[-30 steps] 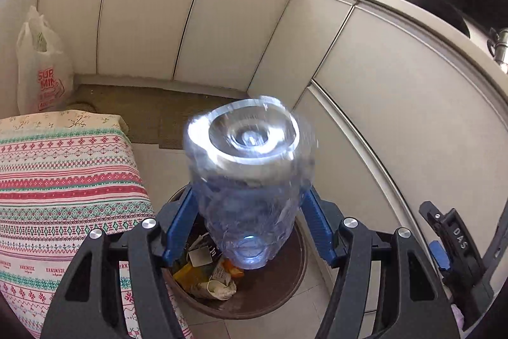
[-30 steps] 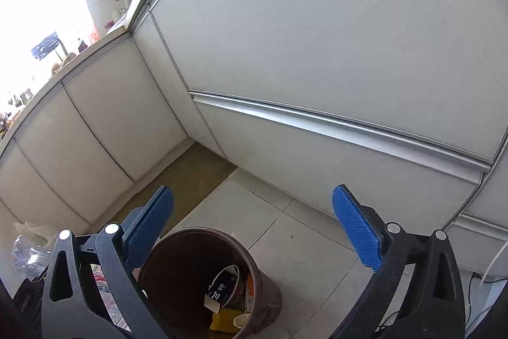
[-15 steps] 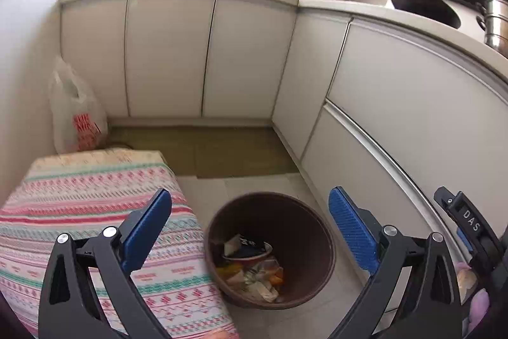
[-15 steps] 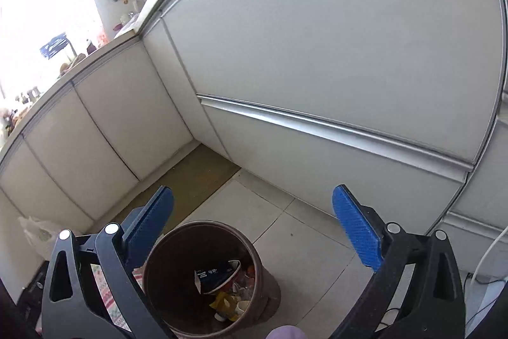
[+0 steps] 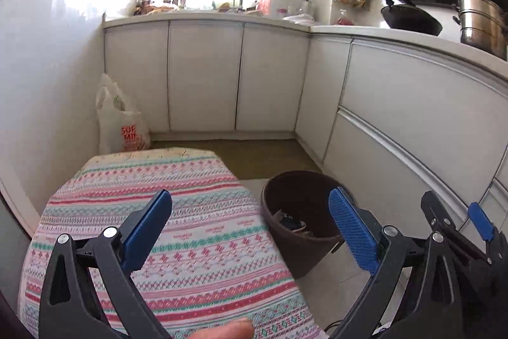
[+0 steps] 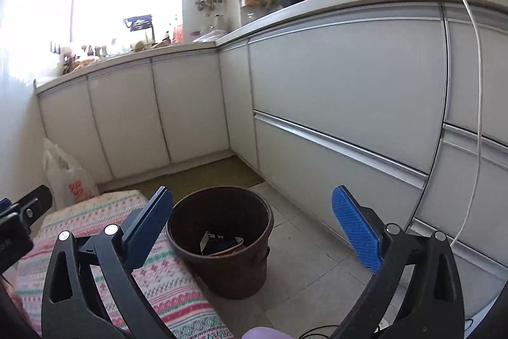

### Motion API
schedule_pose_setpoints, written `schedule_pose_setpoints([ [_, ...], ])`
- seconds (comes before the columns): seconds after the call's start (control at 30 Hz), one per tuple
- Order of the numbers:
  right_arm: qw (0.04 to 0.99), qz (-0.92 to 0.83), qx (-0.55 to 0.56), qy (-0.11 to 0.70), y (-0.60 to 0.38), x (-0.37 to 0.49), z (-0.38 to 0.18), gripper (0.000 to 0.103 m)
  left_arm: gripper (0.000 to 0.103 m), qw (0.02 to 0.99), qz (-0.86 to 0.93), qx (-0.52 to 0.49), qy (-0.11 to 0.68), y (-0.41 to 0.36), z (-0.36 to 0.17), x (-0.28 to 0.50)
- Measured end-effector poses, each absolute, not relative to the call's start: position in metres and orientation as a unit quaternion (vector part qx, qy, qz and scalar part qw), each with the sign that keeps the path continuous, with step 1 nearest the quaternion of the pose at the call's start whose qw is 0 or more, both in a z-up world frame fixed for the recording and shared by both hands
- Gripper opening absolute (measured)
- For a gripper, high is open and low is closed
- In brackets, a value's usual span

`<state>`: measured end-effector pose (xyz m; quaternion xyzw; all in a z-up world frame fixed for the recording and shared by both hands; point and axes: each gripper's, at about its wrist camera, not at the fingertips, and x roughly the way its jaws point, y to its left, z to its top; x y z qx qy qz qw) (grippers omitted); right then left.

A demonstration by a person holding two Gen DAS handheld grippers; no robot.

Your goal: Collect trash

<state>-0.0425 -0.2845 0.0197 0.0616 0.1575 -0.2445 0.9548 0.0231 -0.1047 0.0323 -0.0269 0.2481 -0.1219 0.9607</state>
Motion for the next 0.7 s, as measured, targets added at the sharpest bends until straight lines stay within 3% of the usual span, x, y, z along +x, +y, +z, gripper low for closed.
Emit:
schedule_pose_setpoints([
  [0.13,0.952,-0.258,0.007,0.166,-0.261,-0.036,0.009,0.096,0.096,0.957,-0.105,-0.03,0.27,-0.089,0.013,0.019],
  [0.7,0.956,-0.238,0.012,0.17,-0.254,-0.035,0.007,0.096,0.096,0.954,-0.093,-0.038,0.282,-0.077,0.005,0.022],
])
